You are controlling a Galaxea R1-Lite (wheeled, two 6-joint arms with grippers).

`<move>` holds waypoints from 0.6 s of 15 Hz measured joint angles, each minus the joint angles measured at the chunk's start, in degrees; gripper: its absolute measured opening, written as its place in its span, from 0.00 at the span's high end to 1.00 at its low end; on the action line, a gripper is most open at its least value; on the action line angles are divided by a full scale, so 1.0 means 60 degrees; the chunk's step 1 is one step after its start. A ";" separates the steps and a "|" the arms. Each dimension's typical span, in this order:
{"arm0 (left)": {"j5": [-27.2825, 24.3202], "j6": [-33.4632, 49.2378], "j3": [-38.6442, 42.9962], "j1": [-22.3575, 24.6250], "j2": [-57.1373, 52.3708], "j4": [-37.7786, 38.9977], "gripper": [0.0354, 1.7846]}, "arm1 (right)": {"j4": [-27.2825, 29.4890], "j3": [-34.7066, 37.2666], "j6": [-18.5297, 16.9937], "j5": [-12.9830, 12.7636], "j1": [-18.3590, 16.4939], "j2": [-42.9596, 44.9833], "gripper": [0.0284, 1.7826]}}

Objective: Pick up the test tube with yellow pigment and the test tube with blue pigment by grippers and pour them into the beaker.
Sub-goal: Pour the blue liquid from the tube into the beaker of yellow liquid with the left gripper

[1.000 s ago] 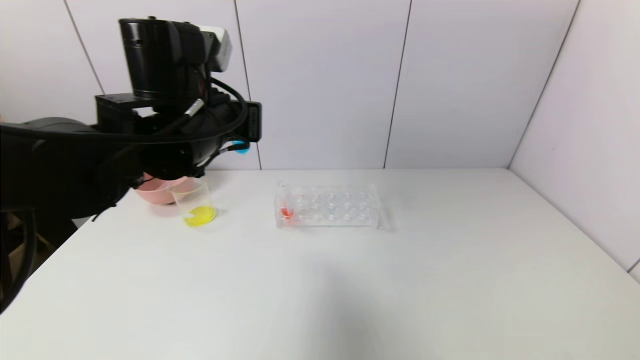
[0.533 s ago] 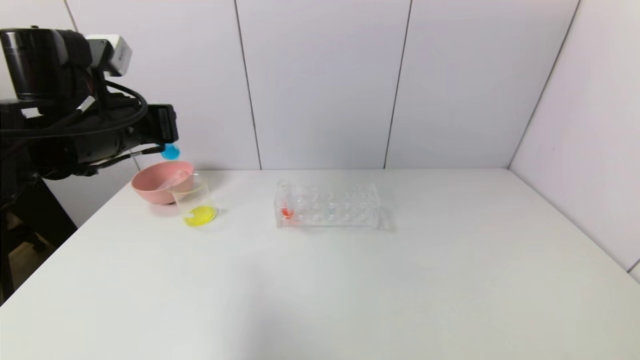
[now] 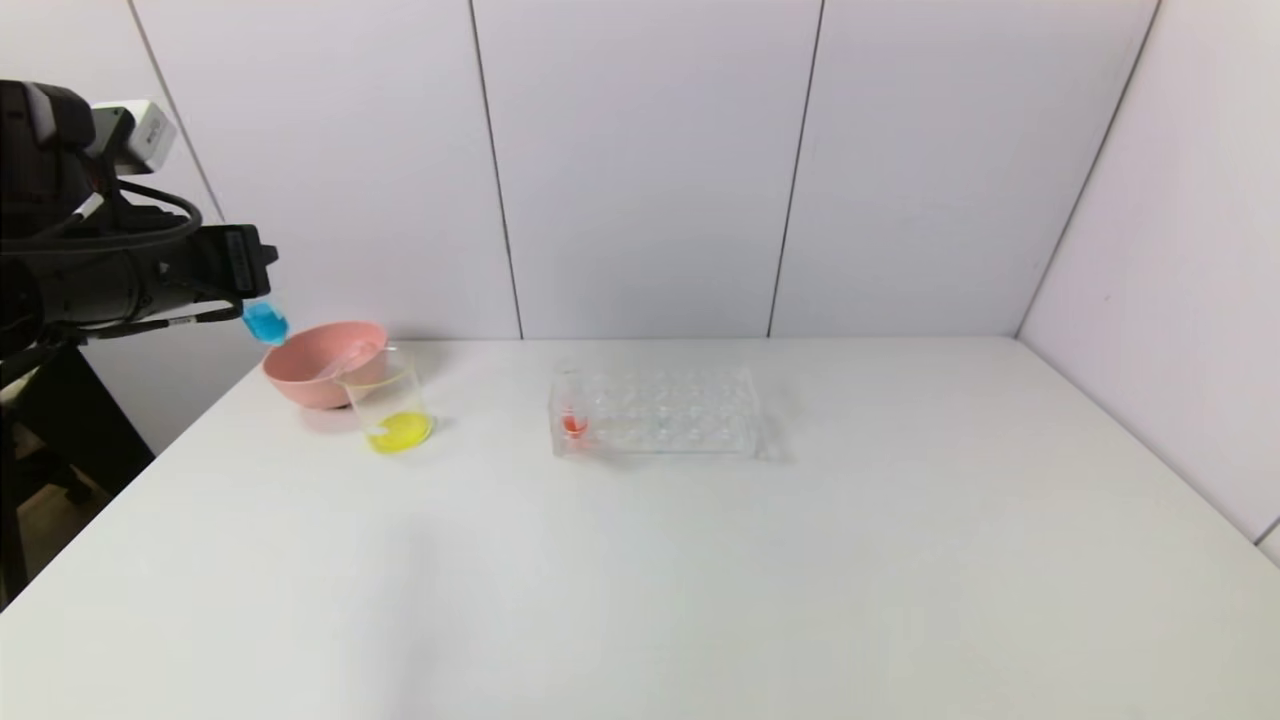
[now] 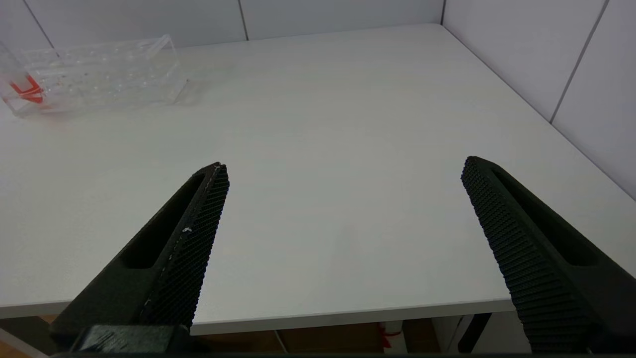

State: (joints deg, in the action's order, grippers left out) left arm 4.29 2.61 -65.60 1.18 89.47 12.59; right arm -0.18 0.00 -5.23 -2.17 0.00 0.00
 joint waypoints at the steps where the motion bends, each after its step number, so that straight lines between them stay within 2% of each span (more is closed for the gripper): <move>1: -0.0118 -0.0008 -0.0077 0.0183 0.0130 0.0000 0.72 | 0.0004 0.0000 -0.0004 -0.0004 0.0000 0.0000 0.04; 5: -0.0591 -0.0205 -0.0955 0.0697 0.1020 0.0014 0.72 | 0.0004 0.0000 -0.0004 -0.0004 0.0000 0.0000 0.04; 9: -0.1256 -0.0975 -0.2550 0.1217 0.2113 -0.0414 0.72 | 0.0004 0.0000 0.0000 -0.0004 0.0000 0.0000 0.04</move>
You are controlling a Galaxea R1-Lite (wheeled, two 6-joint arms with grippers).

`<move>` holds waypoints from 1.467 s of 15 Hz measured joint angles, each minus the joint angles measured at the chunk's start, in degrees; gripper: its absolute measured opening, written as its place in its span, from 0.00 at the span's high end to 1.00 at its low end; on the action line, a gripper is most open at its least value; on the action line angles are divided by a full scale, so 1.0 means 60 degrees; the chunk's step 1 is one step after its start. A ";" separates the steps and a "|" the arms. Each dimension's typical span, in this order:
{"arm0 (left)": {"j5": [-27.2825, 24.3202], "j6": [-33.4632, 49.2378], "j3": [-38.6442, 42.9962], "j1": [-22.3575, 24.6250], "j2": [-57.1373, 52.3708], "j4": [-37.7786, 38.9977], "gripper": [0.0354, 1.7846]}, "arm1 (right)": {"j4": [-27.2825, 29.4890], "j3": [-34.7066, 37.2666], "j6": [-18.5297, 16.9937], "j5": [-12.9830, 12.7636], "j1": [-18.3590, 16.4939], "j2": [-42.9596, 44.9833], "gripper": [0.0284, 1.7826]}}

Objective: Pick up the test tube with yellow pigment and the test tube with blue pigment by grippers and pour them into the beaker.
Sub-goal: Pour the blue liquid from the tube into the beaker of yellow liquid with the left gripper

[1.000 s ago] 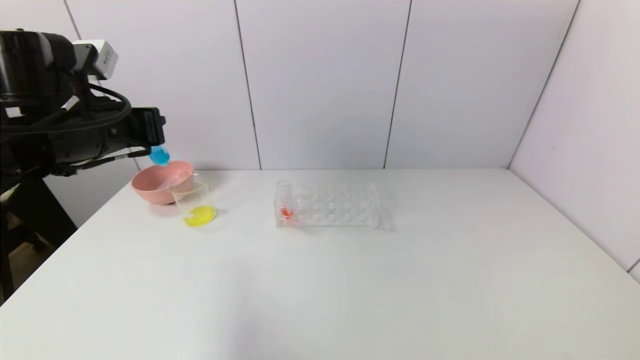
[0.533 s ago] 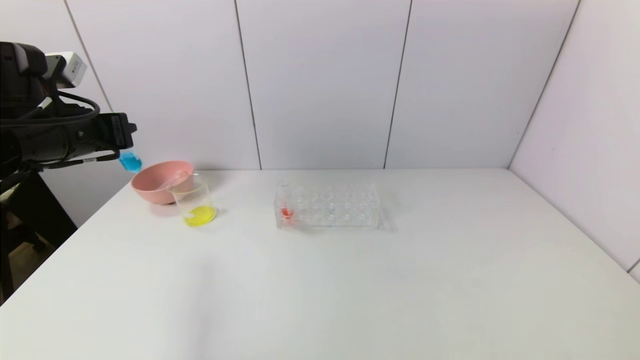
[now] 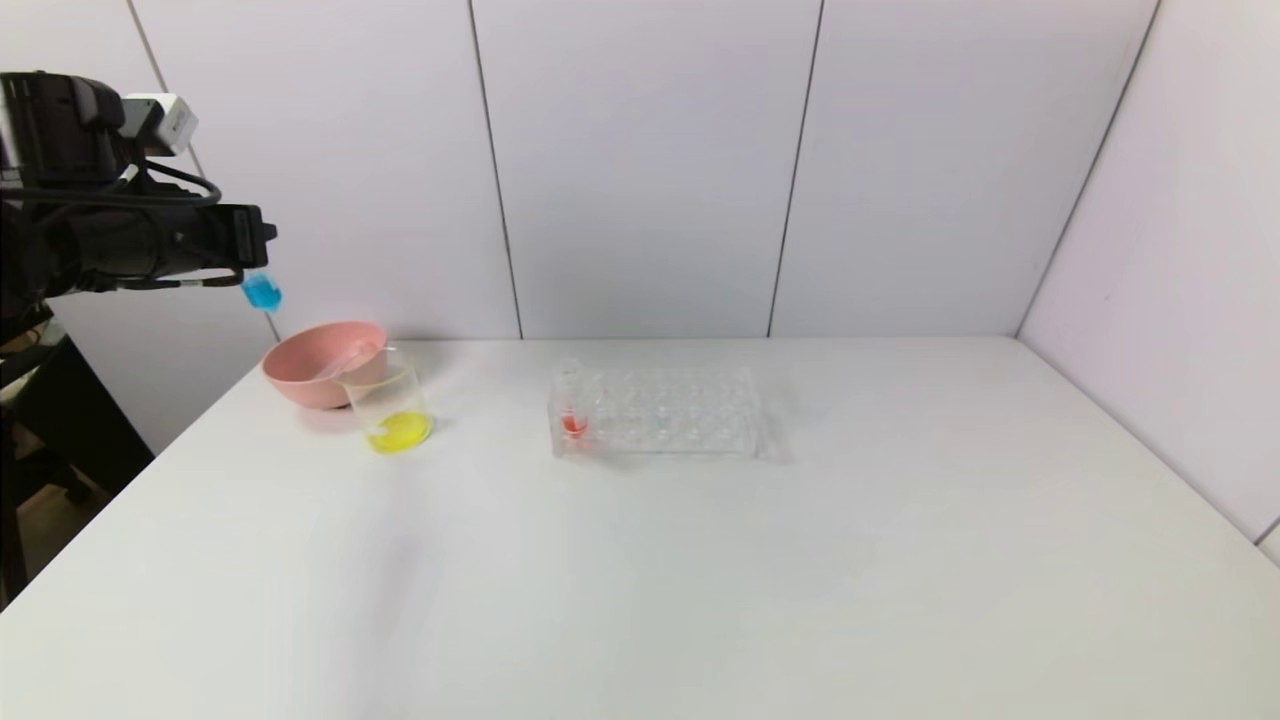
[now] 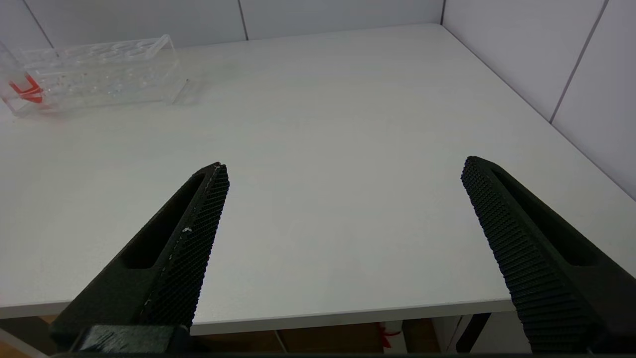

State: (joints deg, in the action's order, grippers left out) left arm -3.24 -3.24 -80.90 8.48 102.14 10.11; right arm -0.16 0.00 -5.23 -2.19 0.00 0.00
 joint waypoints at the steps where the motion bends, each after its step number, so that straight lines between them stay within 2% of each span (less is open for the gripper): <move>1: -0.0284 -0.0356 -0.0364 0.0185 0.0230 -0.0354 0.72 | 0.0000 0.0000 -0.0004 0.0000 0.0000 0.0000 0.04; 6: -0.1613 -0.2133 -0.2385 0.0841 0.1107 -0.2363 0.72 | 0.0000 0.0000 0.0000 0.0000 0.0000 0.0000 0.04; 8: -0.2229 -0.2940 -0.3180 0.0947 0.1512 -0.2786 0.72 | 0.0000 0.0000 -0.0004 0.0000 0.0000 0.0000 0.04; 12: -0.4545 -0.4222 -0.4391 0.1079 0.2292 -0.3704 0.72 | 0.0000 0.0000 -0.0004 0.0000 0.0000 0.0000 0.04; 14: -0.5124 -0.5159 -0.4988 0.1085 0.2605 -0.4523 0.72 | 0.0000 0.0000 -0.0006 0.0000 0.0000 0.0000 0.04; 17: -0.6087 -0.6331 -0.5431 0.1166 0.2899 -0.5598 0.72 | 0.0000 0.0000 -0.0004 0.0004 0.0000 0.0000 0.04; 22: -0.6987 -0.8141 -0.5526 0.1556 0.3027 -0.6664 0.72 | 0.0000 0.0000 -0.0004 0.0004 0.0000 0.0000 0.04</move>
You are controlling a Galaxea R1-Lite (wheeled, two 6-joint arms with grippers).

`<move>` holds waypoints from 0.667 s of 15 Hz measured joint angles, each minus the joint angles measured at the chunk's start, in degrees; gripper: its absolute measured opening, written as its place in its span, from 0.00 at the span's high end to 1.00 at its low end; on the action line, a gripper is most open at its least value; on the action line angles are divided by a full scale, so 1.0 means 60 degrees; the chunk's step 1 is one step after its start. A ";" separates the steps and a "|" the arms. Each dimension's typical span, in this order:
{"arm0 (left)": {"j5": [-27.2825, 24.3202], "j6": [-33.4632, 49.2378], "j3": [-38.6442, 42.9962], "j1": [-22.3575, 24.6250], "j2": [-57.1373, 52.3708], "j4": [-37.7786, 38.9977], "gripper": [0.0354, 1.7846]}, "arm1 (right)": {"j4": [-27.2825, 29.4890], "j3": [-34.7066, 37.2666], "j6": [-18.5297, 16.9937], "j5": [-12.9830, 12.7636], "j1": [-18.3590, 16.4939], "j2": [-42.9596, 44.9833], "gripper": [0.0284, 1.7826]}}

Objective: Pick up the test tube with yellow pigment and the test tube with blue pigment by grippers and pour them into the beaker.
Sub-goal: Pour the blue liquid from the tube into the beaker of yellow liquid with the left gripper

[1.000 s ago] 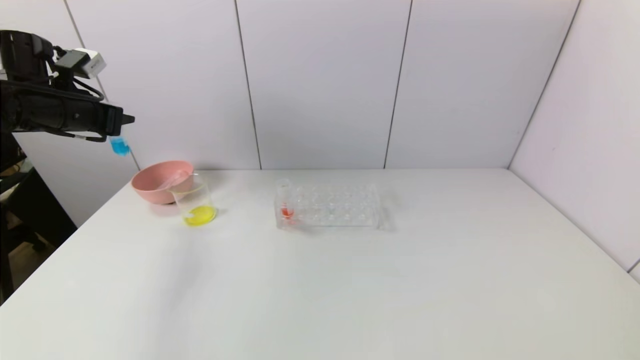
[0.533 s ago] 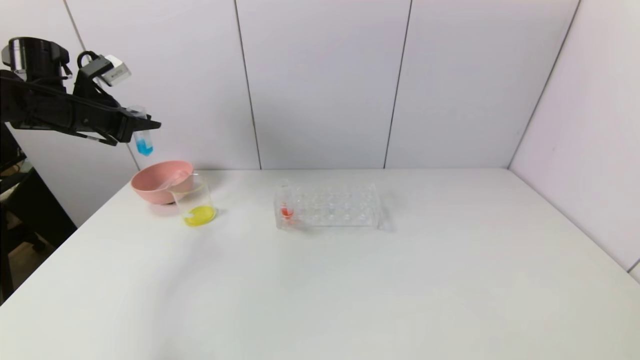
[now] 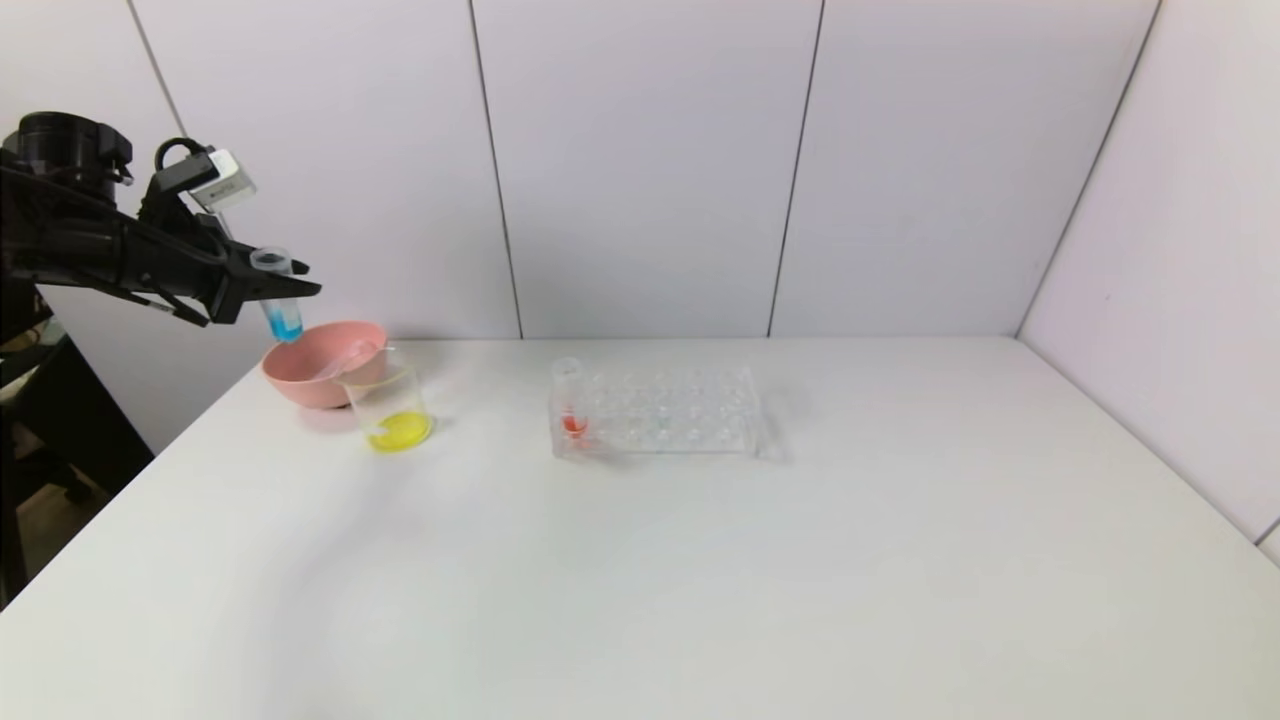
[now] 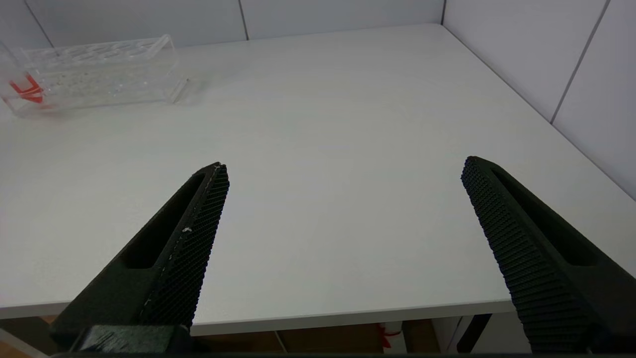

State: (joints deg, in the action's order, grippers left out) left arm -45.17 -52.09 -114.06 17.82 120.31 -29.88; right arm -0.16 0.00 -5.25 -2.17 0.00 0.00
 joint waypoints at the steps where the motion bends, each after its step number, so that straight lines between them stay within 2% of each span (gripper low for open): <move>1: -0.0138 -0.0414 -0.0024 0.0089 0.0000 -0.0266 0.72 | 0.0000 0.0000 0.0004 -0.0004 0.0000 0.0000 0.04; 6: -0.0177 -0.2962 -0.0110 0.0280 0.0000 -0.1920 0.72 | 0.0000 0.0000 0.0000 -0.0004 0.0000 0.0000 0.04; 10: 0.0016 -0.4360 -0.0120 0.0276 0.0087 -0.2109 0.72 | 0.0000 0.0000 0.0000 -0.0004 0.0000 0.0000 0.04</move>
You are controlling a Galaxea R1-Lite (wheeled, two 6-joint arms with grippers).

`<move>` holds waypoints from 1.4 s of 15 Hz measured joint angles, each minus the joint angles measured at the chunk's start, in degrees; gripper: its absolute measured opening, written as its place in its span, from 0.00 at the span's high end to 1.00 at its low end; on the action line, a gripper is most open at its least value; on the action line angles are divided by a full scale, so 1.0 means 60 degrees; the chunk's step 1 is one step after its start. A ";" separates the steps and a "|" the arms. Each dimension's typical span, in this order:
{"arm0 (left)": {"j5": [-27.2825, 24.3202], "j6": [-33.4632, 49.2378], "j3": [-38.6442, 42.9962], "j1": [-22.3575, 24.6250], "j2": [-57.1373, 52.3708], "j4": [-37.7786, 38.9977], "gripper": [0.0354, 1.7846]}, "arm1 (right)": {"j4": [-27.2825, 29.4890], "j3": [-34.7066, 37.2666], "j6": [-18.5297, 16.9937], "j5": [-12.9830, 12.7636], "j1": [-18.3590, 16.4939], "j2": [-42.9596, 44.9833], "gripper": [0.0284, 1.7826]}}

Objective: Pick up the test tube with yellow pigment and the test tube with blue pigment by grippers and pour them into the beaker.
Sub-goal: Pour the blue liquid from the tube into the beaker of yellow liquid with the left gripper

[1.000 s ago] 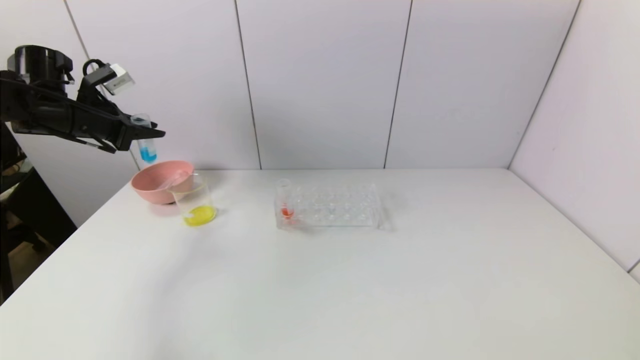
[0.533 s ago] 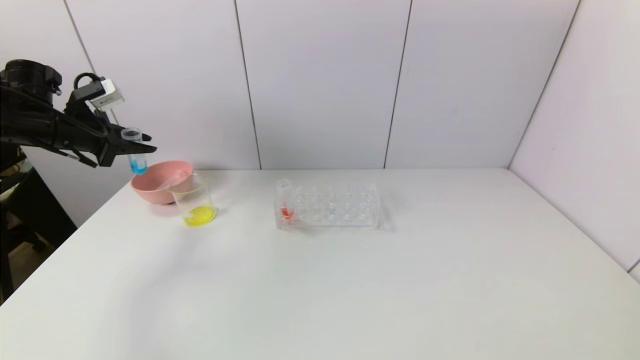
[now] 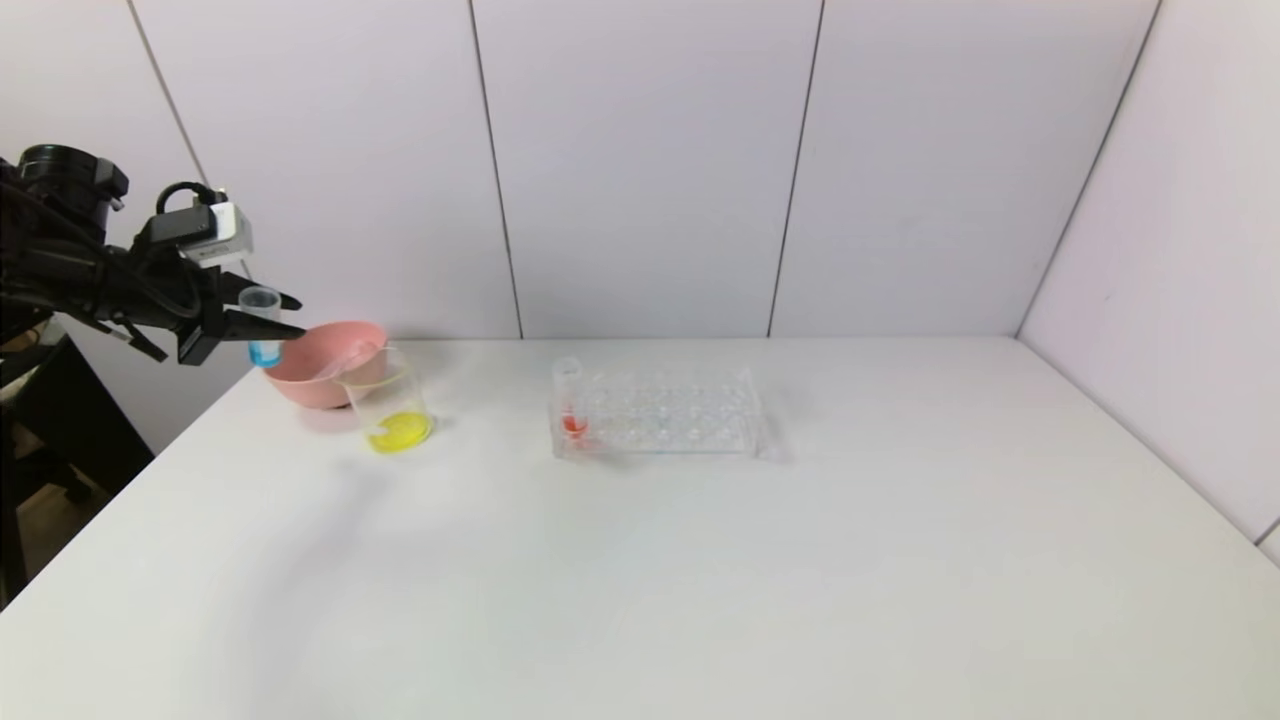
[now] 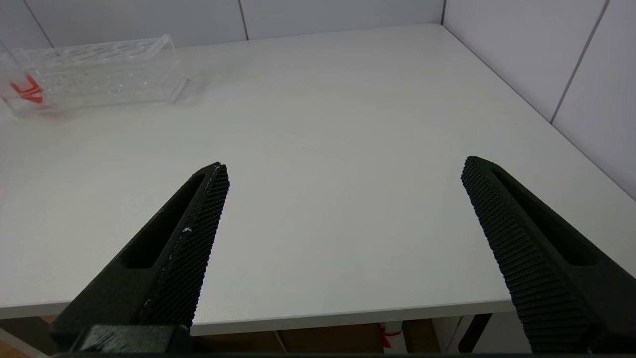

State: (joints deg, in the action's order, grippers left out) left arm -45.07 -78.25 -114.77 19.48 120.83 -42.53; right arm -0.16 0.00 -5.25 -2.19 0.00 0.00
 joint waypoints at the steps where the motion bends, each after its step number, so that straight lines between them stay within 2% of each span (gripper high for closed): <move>1: 0.0108 -0.0331 -0.0004 -0.0026 0.0043 -0.0004 0.72 | 0.0000 0.0000 0.0004 0.0000 0.0000 0.0000 0.04; 7: 0.0880 -0.1516 -0.0018 -0.0230 0.0161 0.0014 0.72 | 0.0000 0.0000 0.0000 0.0000 0.0000 0.0000 0.04; 18: 0.2869 -0.1658 -0.0083 -0.0823 0.0189 -0.0351 0.72 | 0.0000 0.0000 0.0000 0.0004 0.0000 0.0000 0.04; 21: 0.3143 -0.1737 -0.0193 -0.0933 0.0258 -0.0307 0.72 | 0.0000 0.0000 0.0004 0.0000 0.0000 0.0000 0.04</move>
State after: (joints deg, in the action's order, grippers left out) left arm -26.21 -88.67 -115.93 13.89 122.38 -44.37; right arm -0.16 0.00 -5.23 -2.19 0.00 0.00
